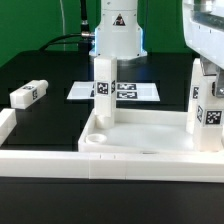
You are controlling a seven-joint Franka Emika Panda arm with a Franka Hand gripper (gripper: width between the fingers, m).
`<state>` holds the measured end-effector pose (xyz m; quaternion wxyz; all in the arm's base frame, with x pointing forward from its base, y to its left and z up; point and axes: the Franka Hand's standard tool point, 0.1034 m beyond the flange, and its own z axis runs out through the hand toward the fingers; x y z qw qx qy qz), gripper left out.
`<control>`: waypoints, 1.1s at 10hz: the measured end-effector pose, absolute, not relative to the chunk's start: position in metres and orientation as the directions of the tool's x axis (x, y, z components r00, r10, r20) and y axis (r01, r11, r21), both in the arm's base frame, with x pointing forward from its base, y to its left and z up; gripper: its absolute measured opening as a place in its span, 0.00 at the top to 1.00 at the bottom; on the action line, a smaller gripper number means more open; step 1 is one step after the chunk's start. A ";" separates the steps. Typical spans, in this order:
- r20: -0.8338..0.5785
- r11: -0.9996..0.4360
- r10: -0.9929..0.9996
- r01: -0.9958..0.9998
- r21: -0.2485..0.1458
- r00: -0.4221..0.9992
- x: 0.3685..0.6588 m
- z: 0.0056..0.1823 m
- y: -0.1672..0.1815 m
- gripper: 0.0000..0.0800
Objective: Assemble desk
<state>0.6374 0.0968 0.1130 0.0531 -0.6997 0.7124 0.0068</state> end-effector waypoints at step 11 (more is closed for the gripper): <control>-0.128 0.117 -0.986 -0.990 -0.076 -0.107 0.640 0.112 0.107 0.20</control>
Offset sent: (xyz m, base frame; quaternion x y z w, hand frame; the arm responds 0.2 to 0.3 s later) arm -0.0082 0.0106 0.0010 0.0038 -0.0242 0.2232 0.9745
